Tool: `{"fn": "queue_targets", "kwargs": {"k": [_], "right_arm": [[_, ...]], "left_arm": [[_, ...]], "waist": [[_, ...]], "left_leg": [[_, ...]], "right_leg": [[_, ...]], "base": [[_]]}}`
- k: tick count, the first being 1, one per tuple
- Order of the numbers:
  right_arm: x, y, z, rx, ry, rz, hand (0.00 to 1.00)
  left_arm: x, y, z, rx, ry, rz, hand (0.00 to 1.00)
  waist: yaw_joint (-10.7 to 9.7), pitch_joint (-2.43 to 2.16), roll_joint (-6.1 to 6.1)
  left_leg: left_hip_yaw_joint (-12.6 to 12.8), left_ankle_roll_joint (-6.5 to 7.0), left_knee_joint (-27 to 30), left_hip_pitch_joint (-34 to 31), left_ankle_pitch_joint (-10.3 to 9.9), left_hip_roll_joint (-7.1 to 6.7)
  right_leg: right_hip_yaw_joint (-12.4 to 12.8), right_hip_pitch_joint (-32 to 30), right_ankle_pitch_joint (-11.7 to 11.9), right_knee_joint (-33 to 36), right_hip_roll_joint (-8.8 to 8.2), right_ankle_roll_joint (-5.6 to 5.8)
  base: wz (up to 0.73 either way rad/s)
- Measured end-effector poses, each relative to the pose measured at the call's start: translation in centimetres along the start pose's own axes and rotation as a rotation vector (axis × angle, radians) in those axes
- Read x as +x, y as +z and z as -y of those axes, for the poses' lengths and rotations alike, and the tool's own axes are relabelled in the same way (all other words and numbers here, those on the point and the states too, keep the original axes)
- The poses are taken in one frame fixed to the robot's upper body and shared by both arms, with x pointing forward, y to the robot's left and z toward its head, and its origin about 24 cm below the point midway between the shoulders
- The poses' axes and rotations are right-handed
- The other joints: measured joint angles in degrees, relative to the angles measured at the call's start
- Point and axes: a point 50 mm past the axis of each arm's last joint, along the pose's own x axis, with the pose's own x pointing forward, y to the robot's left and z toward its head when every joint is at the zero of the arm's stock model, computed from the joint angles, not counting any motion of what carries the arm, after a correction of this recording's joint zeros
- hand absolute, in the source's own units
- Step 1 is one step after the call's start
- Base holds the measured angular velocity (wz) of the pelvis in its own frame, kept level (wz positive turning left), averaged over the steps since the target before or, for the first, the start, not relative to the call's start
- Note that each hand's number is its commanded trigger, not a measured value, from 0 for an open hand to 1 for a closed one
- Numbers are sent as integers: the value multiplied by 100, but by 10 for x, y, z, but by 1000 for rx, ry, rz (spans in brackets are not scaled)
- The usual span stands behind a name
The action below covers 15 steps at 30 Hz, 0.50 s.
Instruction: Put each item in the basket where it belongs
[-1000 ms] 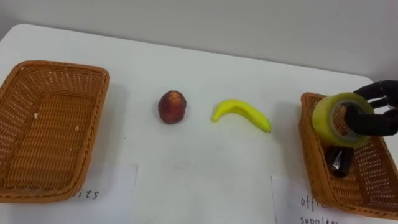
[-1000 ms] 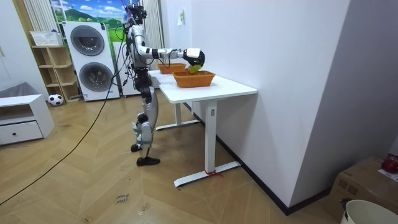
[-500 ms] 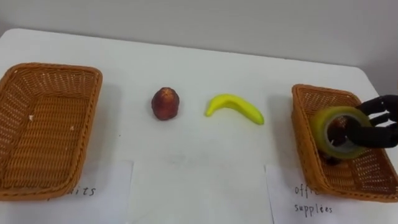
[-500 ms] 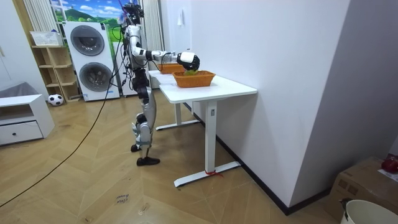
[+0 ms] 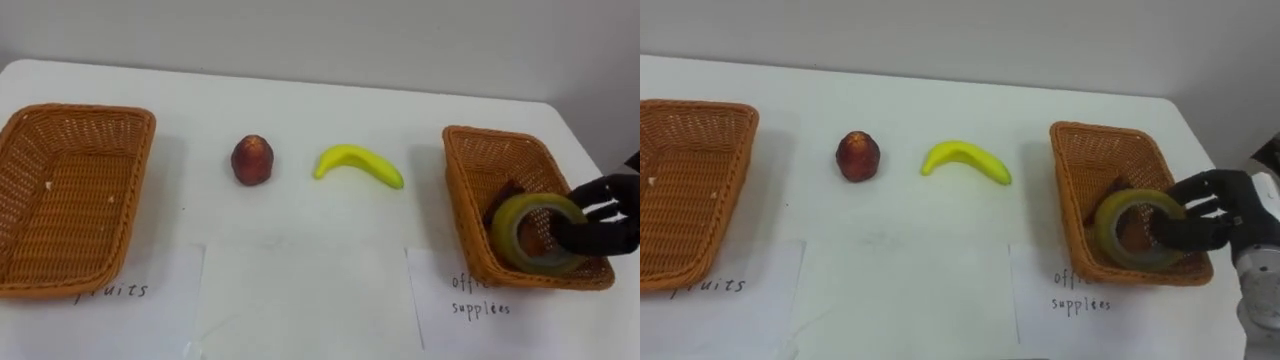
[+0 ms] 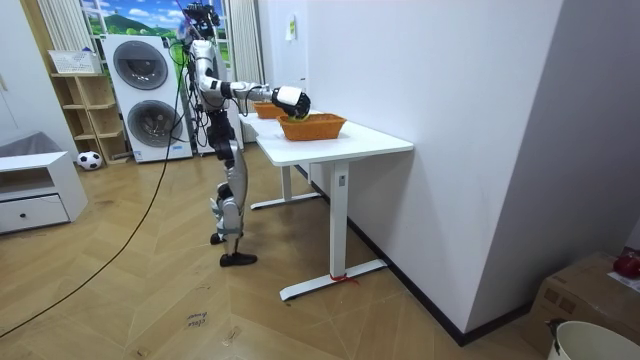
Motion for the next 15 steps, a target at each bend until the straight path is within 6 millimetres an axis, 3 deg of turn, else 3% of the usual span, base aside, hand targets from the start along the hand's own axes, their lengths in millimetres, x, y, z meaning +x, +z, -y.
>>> {"fn": "queue_targets", "kwargs": {"k": [15], "right_arm": [[0,-6,-1,27,-18,-24,0]], "left_arm": [[0,4,1,-43,15,1,0]], "waist": [[38,20,-58]], "left_leg": [[10,0,-28,25,1,-8]], "right_leg": [[-1,-2,0,-9,-2,3]], "base": [[0]]}}
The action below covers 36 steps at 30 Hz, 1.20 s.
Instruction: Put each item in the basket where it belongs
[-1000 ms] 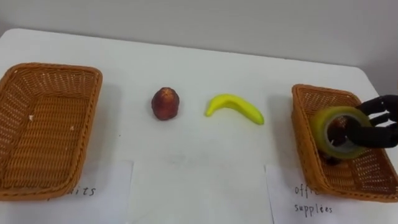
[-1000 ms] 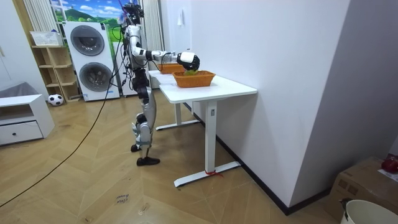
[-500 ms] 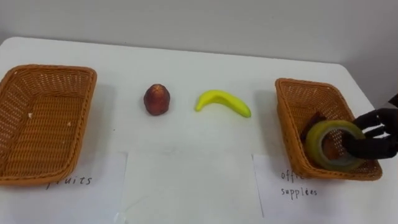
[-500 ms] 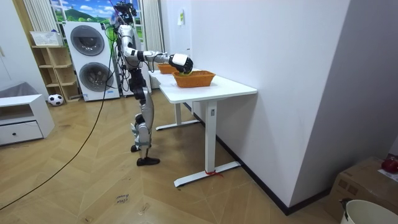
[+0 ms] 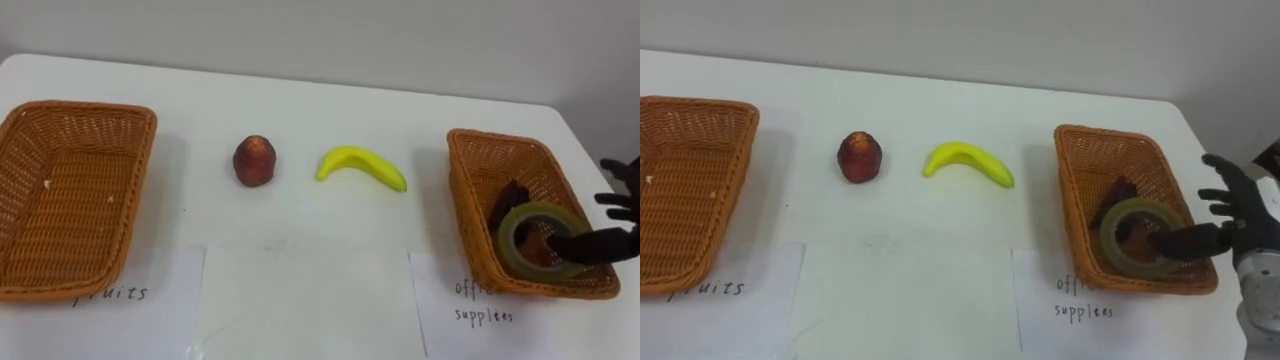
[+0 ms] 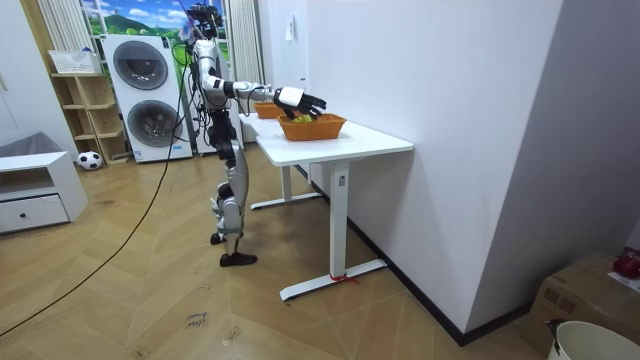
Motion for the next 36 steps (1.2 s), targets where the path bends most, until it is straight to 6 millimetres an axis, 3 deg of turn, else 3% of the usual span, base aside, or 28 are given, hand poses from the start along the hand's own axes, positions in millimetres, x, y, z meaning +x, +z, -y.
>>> {"fn": "queue_targets", "kwargs": {"k": [15,22,28,36], "right_arm": [[0,-1,1,-11,-17,-3,0],[-2,27,10,-34,-102,121,0],[-10,66,22,-20,-172,295,0],[-4,97,30,115,-191,404,0]], "left_arm": [[0,6,-1,-9,4,22,0],[0,6,-1,-13,21,28,0],[-1,2,-1,-27,34,22,0],[-1,-3,2,-21,31,-4,0]], "waist": [[39,8,4],[-5,3,44],[-37,35,95],[-21,24,84]], "left_leg": [[3,0,-48,0,0,0],[3,0,-27,-1,1,-3],[8,1,-48,0,1,-4],[5,1,-43,0,1,-3]], "right_leg": [[3,-12,-1,3,4,1],[-17,-12,-1,4,3,2],[-17,-19,-3,5,2,4],[-19,-19,-3,6,1,4]], "base": [[0],[0],[0],[0]]}}
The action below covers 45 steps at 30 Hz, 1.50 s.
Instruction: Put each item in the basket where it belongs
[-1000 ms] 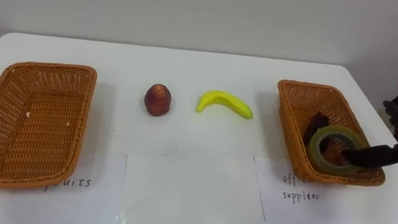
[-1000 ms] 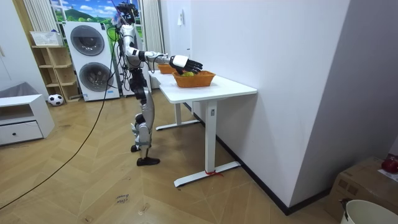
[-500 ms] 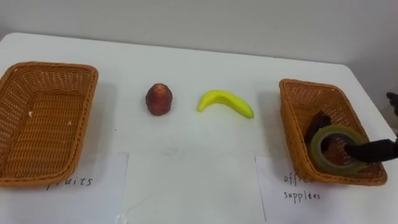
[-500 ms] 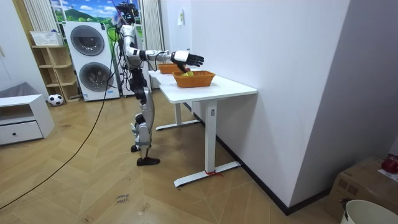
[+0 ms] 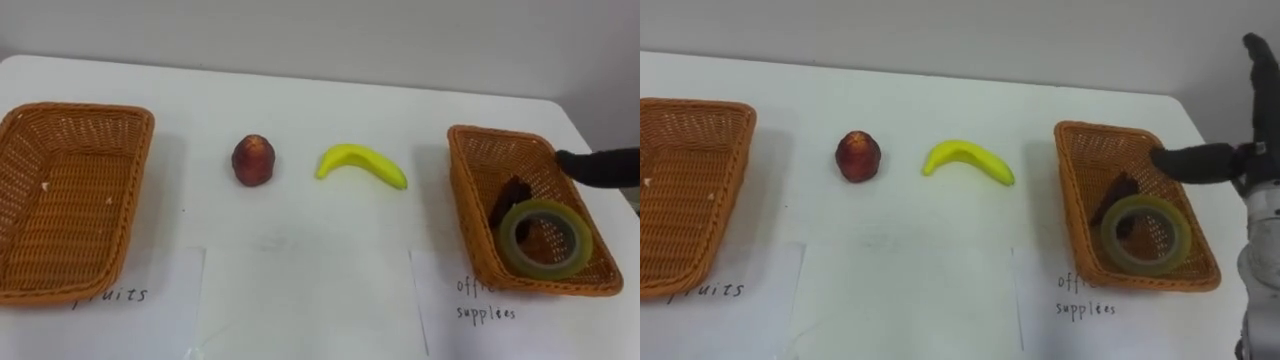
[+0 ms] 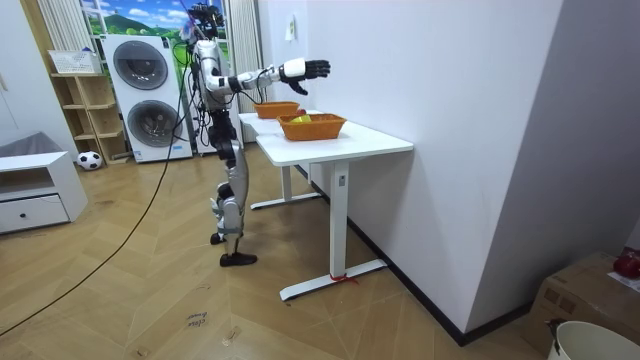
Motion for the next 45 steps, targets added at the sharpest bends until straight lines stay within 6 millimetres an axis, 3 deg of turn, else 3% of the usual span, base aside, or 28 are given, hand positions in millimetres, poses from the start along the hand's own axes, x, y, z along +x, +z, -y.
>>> {"fn": "queue_targets", "kwargs": {"k": [9,14,19,22,29,35,45], "right_arm": [[6,18,-1,65,3,67,0],[6,18,-8,66,40,66,0],[4,20,-30,67,156,62,0],[7,25,-35,100,190,71,0],[19,36,-44,152,215,97,0],[24,44,-58,146,265,115,0],[26,48,-64,145,299,124,0]], "left_arm": [[0,-4,1,7,-27,-17,0],[-1,-11,2,20,-30,-52,0],[-1,-14,1,29,-30,-64,0],[-1,-17,-1,50,-30,-65,0],[-1,-18,-2,81,-39,-64,0],[1,-8,1,107,-70,-36,0],[2,-4,0,110,-75,-22,0]], "waist": [[167,-5,37],[307,-29,-26],[460,16,-134],[514,3,-179],[635,12,-161],[696,50,-53],[784,7,-54]], "left_leg": [[-14,0,-4,-8,0,3],[-35,0,14,-8,1,5],[-87,0,68,-52,1,3],[-161,0,93,-115,1,1],[-381,-2,218,-374,2,-5],[-464,-4,304,-563,4,-13],[-483,-5,320,-656,9,-21]], "right_leg": [[-51,-6,0,-4,-1,0],[-164,16,0,-7,-13,0],[-303,25,0,-3,-27,0],[-353,8,0,0,-33,-1],[-624,-76,1,-4,-65,-2],[-633,-192,1,-6,-74,-2],[-625,-279,1,-5,-87,-2]], "base": [[0],[0],[5],[11],[17],[7],[0]]}}
